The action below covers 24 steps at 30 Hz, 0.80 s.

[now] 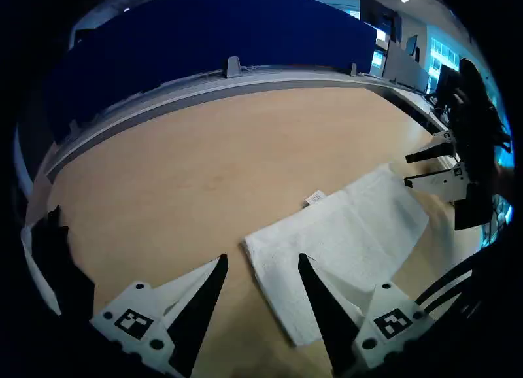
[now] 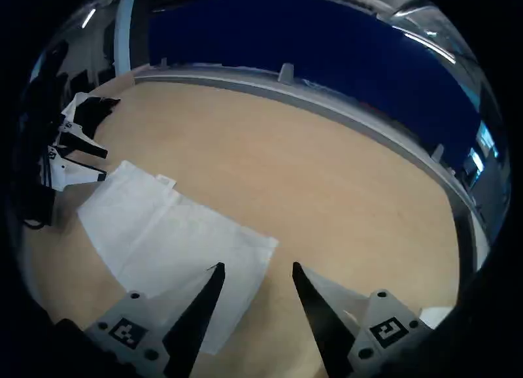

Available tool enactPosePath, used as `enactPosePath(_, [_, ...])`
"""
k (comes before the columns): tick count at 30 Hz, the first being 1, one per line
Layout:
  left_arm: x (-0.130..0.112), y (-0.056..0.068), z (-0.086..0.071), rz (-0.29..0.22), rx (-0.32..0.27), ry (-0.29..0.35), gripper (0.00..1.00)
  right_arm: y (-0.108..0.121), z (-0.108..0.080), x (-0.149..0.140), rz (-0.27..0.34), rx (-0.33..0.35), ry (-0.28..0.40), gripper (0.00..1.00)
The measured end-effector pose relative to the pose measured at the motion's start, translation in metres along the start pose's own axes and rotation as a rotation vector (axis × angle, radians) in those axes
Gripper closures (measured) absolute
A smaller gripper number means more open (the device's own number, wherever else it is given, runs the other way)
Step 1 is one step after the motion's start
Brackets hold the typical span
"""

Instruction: Fold towel

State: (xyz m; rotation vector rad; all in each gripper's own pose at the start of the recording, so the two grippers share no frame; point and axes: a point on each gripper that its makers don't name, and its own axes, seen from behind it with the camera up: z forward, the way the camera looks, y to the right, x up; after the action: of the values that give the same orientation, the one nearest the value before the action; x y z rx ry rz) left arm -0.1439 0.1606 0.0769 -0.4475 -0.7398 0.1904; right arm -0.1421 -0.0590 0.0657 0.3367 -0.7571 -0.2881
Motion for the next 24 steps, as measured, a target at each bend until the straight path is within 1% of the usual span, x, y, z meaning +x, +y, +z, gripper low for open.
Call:
enactPosePath(1, [0.000, 0.000, 0.000, 0.001, 0.000, 0.001, 0.21, 0.001, -0.001, 0.001, 0.003, -0.003, 0.002, 0.16])
enactPosePath(12, [0.002, 0.001, -0.008, -0.011, -0.001, 0.009, 0.21, 0.002, -0.011, -0.003, 0.009, -0.004, 0.004, 0.15])
enactPosePath(18, [-0.004, 0.004, -0.019, -0.026, 0.006, 0.011, 0.21, -0.004, -0.021, -0.010, 0.009, 0.003, 0.000, 0.16])
enactPosePath(24, [-0.016, 0.006, -0.032, -0.060, 0.022, 0.007, 0.21, -0.008, -0.033, -0.019, 0.005, 0.005, -0.003, 0.16])
